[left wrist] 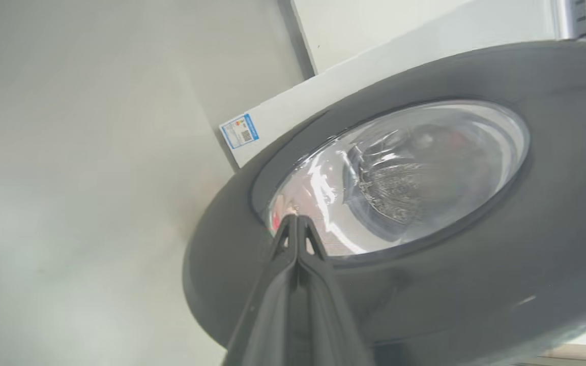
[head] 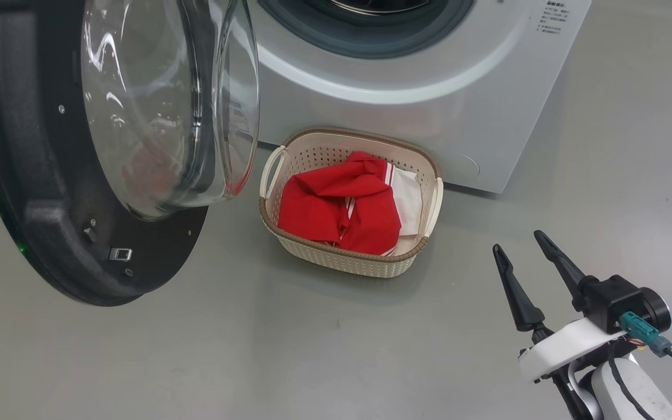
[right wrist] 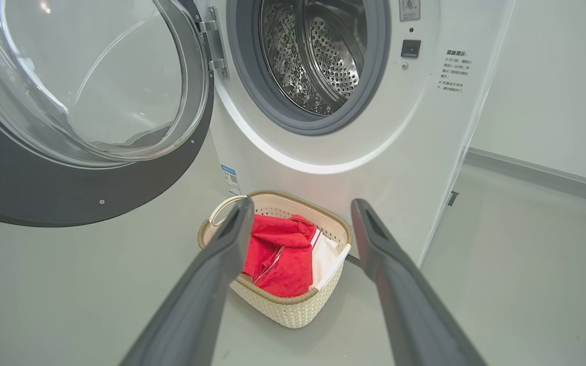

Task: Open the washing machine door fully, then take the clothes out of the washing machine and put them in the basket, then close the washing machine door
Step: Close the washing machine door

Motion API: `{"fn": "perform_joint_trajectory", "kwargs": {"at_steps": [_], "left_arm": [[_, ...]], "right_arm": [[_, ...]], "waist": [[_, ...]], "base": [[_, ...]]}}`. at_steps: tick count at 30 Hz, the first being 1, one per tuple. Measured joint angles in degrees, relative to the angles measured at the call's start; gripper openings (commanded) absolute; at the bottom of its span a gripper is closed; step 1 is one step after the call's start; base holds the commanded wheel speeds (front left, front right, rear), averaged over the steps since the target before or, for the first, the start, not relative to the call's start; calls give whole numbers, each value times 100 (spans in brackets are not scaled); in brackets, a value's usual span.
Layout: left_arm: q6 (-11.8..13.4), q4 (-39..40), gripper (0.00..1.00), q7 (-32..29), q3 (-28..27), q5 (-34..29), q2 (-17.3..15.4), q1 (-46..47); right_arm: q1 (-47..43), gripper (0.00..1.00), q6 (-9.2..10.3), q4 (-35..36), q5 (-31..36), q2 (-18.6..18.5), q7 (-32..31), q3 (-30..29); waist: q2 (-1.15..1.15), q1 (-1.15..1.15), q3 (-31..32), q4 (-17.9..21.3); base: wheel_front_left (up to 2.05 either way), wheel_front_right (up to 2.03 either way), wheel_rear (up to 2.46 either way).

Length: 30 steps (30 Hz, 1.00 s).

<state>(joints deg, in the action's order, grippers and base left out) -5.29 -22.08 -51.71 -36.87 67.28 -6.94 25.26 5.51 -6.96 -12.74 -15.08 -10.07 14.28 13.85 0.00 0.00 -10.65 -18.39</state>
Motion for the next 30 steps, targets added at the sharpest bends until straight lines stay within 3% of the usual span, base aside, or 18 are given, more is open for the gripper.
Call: {"fn": "perform_joint_trajectory", "kwargs": {"at_steps": [4, 12, 20, 30], "left_arm": [[-157, 328, 0, 398, 358, -873, -236, -495], [-202, 929, 0, 1394, 975, -2031, -377, -1302], [-202, 1629, 0, 2686, 1927, -2652, -489, -2025], [-202, 1697, 0, 4245, 2464, -3284, -439, -2670]], "right_arm": [[-36, 100, 0, -7, -2, 32, 0, -19], [-129, 100, 0, -1, -2, 74, 0, -38], [-130, 100, 0, 0, -2, 100, 0, -60], [-170, 100, -1, -2, -2, 134, 0, -102]], "waist": [[0, 0, 81, -24], [0, 0, 170, -102], [0, 0, 208, -126], [0, 0, 307, -169]], "base": [[0, 0, 0], [0, 0, 0], [0, 0, 0], [0, 0, 0]]}}
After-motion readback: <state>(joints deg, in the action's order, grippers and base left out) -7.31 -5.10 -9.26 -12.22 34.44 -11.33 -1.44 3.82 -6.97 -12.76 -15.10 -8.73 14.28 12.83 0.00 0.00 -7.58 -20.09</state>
